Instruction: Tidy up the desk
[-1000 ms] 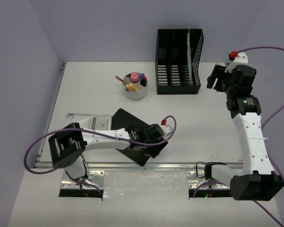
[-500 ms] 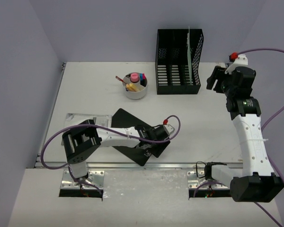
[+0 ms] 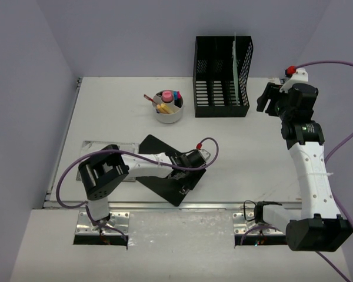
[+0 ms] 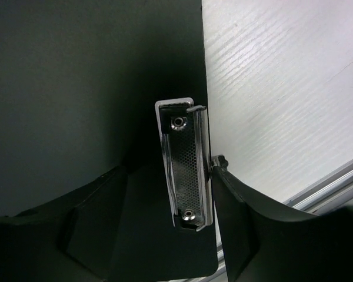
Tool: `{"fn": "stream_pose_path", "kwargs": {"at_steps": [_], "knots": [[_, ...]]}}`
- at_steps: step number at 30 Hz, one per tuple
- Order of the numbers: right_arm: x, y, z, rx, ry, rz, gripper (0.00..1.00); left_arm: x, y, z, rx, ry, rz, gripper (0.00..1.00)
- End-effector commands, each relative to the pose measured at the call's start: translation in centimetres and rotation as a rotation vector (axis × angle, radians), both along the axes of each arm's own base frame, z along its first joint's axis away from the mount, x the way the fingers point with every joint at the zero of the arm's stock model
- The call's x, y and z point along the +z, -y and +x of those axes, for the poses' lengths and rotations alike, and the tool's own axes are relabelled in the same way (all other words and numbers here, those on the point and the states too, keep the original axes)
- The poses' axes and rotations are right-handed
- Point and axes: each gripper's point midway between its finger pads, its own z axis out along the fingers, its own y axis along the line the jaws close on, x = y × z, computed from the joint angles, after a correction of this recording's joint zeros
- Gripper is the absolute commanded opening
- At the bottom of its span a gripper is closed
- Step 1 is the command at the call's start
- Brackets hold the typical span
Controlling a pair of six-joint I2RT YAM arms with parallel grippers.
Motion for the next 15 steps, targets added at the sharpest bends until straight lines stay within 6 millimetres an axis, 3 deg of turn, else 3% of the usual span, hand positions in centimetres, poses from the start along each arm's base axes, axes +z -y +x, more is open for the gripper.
{"fn": "stream_pose_path", "kwargs": {"at_steps": [1,9,15], "knots": [[1.3,0.0,0.2,-0.001,0.054,0.013,0.67,-0.4,0.6,0.1,0.000,-0.010,-0.004,0.57],[0.9,0.0,0.4,-0.004,0.046,0.018,0.67,-1.5,0.5,-0.4,-0.016,-0.047,0.016,0.48],[0.9,0.0,0.4,-0.001,0.047,0.015,0.67,-1.7,0.3,-1.0,-0.016,-0.073,0.009,0.19]]}}
